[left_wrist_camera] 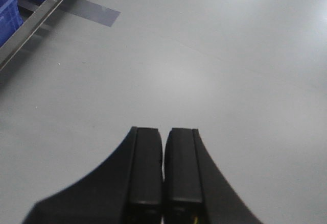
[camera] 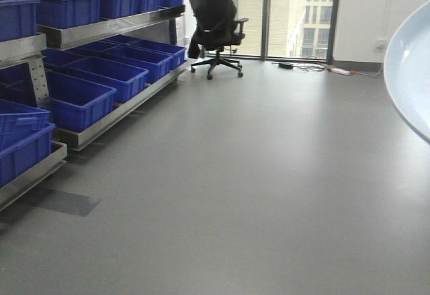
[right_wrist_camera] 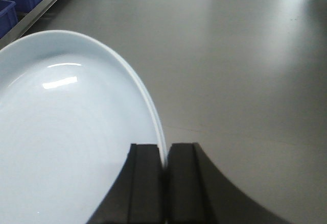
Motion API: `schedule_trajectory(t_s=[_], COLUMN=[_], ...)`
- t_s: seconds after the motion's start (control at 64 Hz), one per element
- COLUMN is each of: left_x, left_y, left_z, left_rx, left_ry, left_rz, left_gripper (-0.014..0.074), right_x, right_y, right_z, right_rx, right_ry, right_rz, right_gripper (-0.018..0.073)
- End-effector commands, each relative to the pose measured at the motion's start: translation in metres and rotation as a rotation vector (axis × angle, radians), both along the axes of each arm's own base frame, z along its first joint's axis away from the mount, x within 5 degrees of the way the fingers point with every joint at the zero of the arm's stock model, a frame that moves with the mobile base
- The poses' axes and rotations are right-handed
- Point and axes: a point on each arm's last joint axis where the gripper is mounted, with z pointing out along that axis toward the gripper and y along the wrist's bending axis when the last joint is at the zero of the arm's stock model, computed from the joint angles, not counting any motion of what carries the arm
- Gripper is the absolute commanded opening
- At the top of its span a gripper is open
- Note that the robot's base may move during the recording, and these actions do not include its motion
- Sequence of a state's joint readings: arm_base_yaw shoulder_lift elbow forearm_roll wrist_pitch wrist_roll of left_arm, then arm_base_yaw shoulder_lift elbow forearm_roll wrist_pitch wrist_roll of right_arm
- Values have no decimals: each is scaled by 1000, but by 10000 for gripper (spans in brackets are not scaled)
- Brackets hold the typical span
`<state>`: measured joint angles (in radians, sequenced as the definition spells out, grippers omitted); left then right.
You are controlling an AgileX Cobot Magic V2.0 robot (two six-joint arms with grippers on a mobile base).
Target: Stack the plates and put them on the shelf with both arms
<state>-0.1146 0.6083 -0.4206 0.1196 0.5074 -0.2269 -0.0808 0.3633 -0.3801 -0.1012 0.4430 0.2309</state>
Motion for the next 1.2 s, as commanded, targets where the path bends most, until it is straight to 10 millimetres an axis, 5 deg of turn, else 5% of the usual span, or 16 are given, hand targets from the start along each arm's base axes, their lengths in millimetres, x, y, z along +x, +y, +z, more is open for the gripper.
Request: schedule_trajectory(t_s=[0.0, 1.187], left_x=[4, 4], left_y=[-1, -1], left_z=[14, 14], left_rx=[-16, -16], left_ry=[-92, -92], left_rz=[-3, -3], left_gripper=[90, 90], right_x=[2, 2], right_y=[0, 0], right_z=[18, 18], right_rx=[-20, -20], right_ry=[-120, -118], right_rz=[4, 4], right_gripper=[57, 57])
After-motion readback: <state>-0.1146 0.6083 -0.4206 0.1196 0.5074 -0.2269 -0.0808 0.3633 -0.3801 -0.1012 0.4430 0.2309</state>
